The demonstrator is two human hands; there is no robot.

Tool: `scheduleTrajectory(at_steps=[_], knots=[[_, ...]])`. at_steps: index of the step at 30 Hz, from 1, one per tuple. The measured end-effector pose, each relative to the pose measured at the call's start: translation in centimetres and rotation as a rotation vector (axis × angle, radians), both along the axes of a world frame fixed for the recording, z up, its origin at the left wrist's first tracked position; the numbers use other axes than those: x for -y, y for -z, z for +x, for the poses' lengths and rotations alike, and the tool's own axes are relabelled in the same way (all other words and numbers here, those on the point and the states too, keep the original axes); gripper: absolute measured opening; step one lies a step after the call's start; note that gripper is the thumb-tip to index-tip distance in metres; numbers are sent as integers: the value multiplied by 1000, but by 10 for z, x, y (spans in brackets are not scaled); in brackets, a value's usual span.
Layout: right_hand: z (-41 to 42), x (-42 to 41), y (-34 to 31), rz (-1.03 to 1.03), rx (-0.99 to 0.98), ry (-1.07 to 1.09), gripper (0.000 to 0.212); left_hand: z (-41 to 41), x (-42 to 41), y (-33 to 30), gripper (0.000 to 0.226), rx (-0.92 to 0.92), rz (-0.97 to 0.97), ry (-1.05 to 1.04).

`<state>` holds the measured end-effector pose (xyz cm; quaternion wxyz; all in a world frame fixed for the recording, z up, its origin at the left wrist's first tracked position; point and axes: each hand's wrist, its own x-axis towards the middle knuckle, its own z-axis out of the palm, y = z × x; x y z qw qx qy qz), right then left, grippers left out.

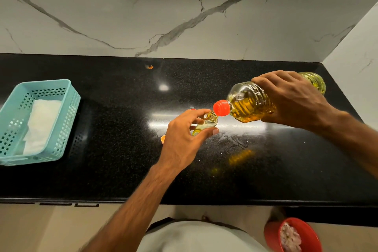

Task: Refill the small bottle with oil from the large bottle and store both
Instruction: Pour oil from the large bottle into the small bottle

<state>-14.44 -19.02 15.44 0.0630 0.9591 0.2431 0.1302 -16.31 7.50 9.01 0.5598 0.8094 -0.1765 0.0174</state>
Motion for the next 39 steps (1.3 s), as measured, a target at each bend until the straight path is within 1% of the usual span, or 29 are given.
scheduleTrajectory(at_steps=[39], knots=[[2, -2, -14, -99, -30, 23, 95, 2, 1, 1, 43, 19, 25, -10]])
